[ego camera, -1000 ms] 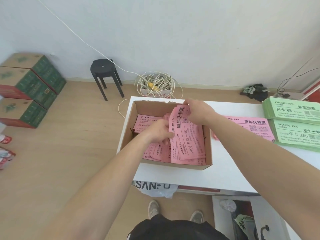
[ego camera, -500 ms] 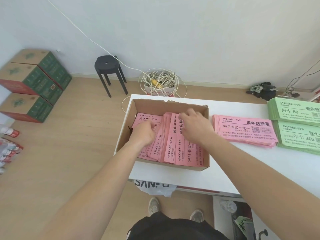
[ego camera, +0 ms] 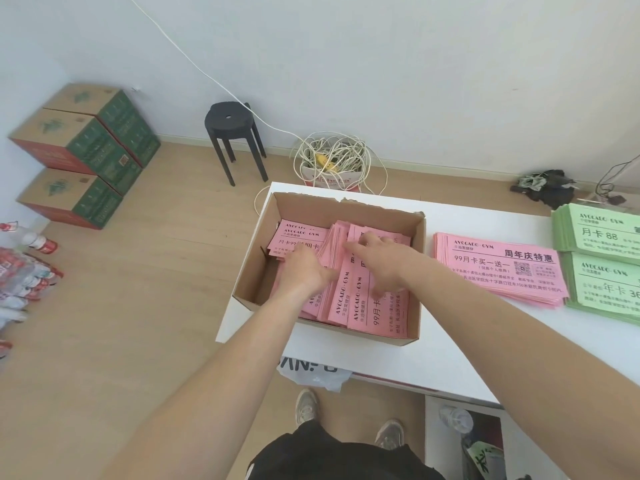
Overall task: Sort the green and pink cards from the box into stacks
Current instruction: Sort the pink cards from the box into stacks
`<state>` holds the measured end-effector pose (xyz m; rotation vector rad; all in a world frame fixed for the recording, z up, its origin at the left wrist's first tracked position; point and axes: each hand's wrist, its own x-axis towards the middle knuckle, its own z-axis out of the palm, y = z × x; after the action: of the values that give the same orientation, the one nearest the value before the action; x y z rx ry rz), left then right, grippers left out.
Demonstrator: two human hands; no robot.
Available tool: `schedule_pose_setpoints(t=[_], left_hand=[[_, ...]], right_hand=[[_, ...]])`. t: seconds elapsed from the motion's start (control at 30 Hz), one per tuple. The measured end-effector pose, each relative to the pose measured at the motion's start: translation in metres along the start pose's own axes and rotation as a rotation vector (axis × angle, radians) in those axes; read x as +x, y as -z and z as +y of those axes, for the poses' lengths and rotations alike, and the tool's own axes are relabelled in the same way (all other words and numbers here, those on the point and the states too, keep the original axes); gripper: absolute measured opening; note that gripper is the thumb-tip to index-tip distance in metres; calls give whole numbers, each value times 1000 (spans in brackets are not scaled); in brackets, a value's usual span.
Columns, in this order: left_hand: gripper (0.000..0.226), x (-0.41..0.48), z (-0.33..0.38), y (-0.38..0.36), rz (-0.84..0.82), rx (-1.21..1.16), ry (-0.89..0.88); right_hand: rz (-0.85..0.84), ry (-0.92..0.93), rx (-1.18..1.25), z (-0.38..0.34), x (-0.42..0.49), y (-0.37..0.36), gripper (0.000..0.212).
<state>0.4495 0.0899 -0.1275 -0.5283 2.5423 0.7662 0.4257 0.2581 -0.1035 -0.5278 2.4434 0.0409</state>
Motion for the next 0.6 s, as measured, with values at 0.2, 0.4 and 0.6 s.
schedule_pose_setpoints(t=[0.2,0.4,0.6], left_hand=[[56,9,10,10,-105,-163,56],[71,11,23,15,-166,-287,36],[62,-24,39,-16,-145,-199,-68]], right_hand=[[62,-66,50,12,-1,-8,109],[99,-79,123,19,-7,-17,94],[127,-51,144,23,-13,-16,54]])
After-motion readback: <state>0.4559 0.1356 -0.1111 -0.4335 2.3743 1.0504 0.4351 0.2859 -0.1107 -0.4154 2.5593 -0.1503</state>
